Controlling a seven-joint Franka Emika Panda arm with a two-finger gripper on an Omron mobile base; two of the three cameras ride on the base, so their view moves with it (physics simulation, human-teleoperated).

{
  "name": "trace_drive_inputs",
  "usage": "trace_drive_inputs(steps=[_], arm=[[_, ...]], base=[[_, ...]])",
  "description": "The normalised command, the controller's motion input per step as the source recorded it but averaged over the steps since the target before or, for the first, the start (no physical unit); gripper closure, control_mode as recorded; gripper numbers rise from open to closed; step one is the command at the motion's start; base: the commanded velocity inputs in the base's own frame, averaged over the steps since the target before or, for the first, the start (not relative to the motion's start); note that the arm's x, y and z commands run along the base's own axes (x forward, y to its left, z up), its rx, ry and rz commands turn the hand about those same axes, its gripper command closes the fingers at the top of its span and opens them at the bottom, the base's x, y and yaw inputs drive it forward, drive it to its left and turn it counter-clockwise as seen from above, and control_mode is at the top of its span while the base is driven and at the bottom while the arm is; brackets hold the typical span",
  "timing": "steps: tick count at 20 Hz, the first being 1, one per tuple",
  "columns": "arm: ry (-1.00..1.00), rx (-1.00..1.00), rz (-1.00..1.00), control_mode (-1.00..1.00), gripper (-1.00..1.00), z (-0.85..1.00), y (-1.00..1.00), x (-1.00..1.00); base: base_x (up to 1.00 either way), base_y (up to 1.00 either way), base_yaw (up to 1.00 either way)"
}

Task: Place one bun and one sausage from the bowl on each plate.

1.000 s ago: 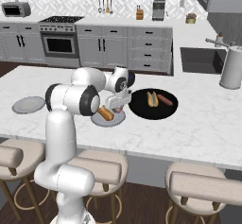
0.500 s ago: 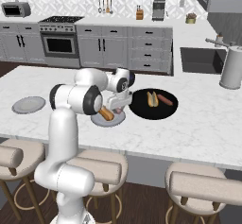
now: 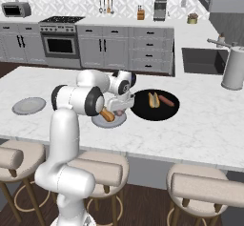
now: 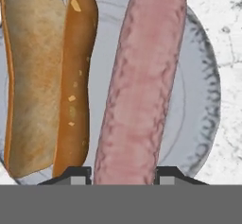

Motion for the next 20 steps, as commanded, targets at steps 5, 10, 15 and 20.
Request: trace_drive_inputs(steps=[5, 10, 15, 20], arm=[[0.01, 0.00, -0.03, -1.00, -1.00, 0.00, 0.00, 0.00], [-0.01, 0.00, 0.00, -1.00, -1.00, 0.12, 0.00, -0.05], [-0.16, -0.01, -0.02, -1.00, -1.00, 0.83, 0.00, -0.63], [-0.04, -0.08, -0.08, -1.00, -1.00, 0.72, -0.14, -0.51]], base=[[0.00, 0.00, 0.00], [0.00, 0.00, 0.00], [0.00, 0.00, 0.00], [0.00, 0.00, 0.00]])
